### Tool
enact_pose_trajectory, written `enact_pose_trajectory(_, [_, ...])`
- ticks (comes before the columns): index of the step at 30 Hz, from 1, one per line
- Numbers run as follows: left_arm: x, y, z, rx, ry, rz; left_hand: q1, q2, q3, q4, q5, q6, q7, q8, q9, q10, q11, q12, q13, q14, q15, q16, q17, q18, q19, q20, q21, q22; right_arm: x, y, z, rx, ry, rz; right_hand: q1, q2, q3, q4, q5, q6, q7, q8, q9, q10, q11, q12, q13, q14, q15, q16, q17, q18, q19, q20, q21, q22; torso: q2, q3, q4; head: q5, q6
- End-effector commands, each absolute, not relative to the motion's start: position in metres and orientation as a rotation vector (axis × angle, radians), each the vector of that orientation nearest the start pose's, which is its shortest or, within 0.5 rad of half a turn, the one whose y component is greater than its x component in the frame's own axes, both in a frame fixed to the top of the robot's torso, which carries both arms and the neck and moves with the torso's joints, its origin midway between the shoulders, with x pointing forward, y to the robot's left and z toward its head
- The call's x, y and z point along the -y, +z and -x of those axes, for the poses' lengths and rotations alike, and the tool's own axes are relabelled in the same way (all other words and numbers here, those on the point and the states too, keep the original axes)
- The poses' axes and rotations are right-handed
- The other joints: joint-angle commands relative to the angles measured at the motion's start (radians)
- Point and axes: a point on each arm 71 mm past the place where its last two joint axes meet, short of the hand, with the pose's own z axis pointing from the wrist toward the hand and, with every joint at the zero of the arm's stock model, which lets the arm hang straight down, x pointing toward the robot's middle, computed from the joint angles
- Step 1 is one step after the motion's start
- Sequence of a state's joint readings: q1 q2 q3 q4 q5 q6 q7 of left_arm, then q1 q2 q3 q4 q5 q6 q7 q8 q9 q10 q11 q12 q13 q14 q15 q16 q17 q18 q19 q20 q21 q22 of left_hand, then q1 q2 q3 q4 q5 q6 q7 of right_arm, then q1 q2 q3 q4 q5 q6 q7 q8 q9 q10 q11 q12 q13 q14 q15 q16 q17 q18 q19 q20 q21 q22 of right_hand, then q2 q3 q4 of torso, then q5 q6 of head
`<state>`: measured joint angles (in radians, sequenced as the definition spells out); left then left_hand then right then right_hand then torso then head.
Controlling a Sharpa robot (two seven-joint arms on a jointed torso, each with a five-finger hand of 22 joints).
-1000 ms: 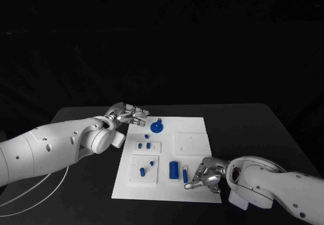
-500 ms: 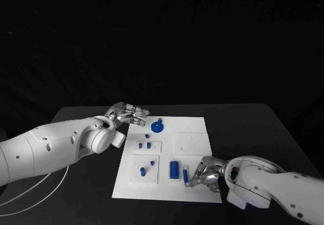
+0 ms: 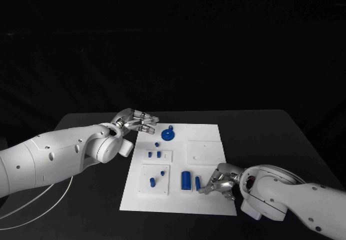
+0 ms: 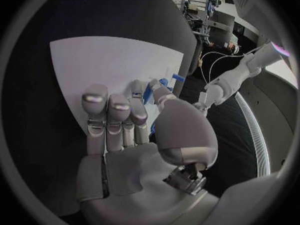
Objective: Assemble the parts on the task board
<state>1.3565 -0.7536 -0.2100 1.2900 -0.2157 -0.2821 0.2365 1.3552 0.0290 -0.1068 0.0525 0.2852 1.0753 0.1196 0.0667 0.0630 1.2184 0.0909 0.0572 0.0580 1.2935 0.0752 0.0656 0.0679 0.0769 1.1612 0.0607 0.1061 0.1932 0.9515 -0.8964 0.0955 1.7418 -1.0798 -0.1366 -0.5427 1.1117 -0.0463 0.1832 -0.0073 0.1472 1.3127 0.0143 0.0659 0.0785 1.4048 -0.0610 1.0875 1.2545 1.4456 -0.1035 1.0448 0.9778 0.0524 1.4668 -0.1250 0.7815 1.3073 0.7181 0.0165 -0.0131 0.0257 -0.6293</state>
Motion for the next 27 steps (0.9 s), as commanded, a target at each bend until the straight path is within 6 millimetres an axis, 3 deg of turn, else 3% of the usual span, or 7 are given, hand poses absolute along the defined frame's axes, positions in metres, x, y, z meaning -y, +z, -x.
enact_pose_trajectory(1, [-0.2341,-0.1758,-0.5367,-1.617,-1.230,0.852,0.003,-0.004,0.004,0.000,0.001,-0.004,0.003,-0.003,0.000,0.002,0.003,0.002,0.000,0.002,0.000,-0.004,0.001,-0.020,-0.005,-0.002,0.003,0.001,0.1874,-0.2577,-0.4096,-2.226,0.565,-0.425,-0.013,-0.003,0.004,-0.004,-0.001,0.002,-0.002,-0.002,-0.001,0.006,-0.003,0.003,0.001,0.003,-0.007,0.003,-0.002,-0.004,0.057,-0.008,0.004,0.076,0.000,0.0001,0.0005,-0.001,0.000])
enact_pose_trajectory(6, [-0.2342,-0.1759,-0.5366,-1.618,-1.229,0.850,0.004,-0.004,0.006,-0.001,0.002,-0.003,0.003,-0.003,0.000,0.002,0.003,0.001,0.000,0.002,0.000,-0.004,0.001,-0.020,-0.006,-0.002,0.002,0.001,0.1856,-0.2592,-0.4084,-2.254,0.557,-0.413,-0.009,-0.007,0.005,-0.006,-0.001,0.002,-0.002,-0.002,-0.001,0.006,-0.002,0.002,0.001,0.003,-0.007,0.003,-0.002,-0.004,0.057,-0.007,0.004,0.076,0.000,-0.0009,-0.0002,-0.002,-0.004])
enact_pose_trajectory(13, [-0.2346,-0.1761,-0.5366,-1.620,-1.222,0.852,0.008,-0.001,0.009,-0.002,0.004,-0.003,0.002,-0.003,0.000,0.002,0.002,0.002,0.000,0.002,-0.001,-0.004,0.001,-0.019,-0.005,-0.002,0.003,0.001,0.1860,-0.2615,-0.4072,-2.293,0.538,-0.402,0.012,-0.035,0.000,-0.019,0.008,0.003,-0.001,-0.002,-0.001,0.004,-0.002,0.001,0.000,0.003,-0.007,0.003,-0.003,-0.005,0.056,-0.007,0.005,0.076,0.000,-0.0006,0.0002,0.000,-0.007])
enact_pose_trajectory(17, [-0.2350,-0.1763,-0.5366,-1.622,-1.220,0.853,0.008,-0.001,0.009,-0.002,0.004,-0.003,0.002,-0.003,0.000,0.002,0.002,0.002,0.000,0.002,-0.001,-0.004,0.001,-0.019,-0.005,-0.002,0.003,0.001,0.1872,-0.2623,-0.4075,-2.298,0.532,-0.415,0.023,-0.053,0.001,0.005,0.013,0.005,-0.001,-0.002,-0.002,0.005,-0.002,0.001,0.001,0.002,-0.006,0.002,-0.003,-0.005,0.056,-0.007,0.004,0.076,0.000,0.0000,-0.0004,0.001,-0.009])
enact_pose_trajectory(23, [-0.2343,-0.1771,-0.5365,-1.635,-1.220,0.856,0.009,-0.001,0.011,-0.002,0.005,-0.003,0.003,-0.003,0.000,0.002,0.003,0.002,0.000,0.002,-0.001,-0.004,0.001,-0.019,-0.006,-0.002,0.003,0.002,0.1898,-0.2649,-0.4087,-2.312,0.488,-0.443,0.035,-0.059,0.002,0.000,0.023,0.005,-0.001,-0.002,-0.002,0.004,-0.002,0.000,0.000,0.003,-0.006,0.003,-0.003,-0.006,0.057,-0.007,0.005,0.077,0.000,0.0001,-0.0008,-0.001,-0.010])
enact_pose_trajectory(27, [-0.2334,-0.1780,-0.5365,-1.650,-1.221,0.861,0.007,-0.001,0.012,-0.002,0.005,-0.003,0.003,-0.003,0.000,0.002,0.003,0.002,0.000,0.001,0.000,-0.004,0.001,-0.020,-0.006,-0.002,0.003,0.002,0.1896,-0.2661,-0.4101,-2.311,0.470,-0.458,0.031,-0.057,0.002,0.000,0.061,0.005,-0.002,-0.002,-0.002,0.005,-0.002,0.001,0.001,0.003,-0.006,0.004,-0.002,-0.007,0.057,-0.007,0.008,0.078,0.001,0.0004,-0.0021,-0.003,-0.012])
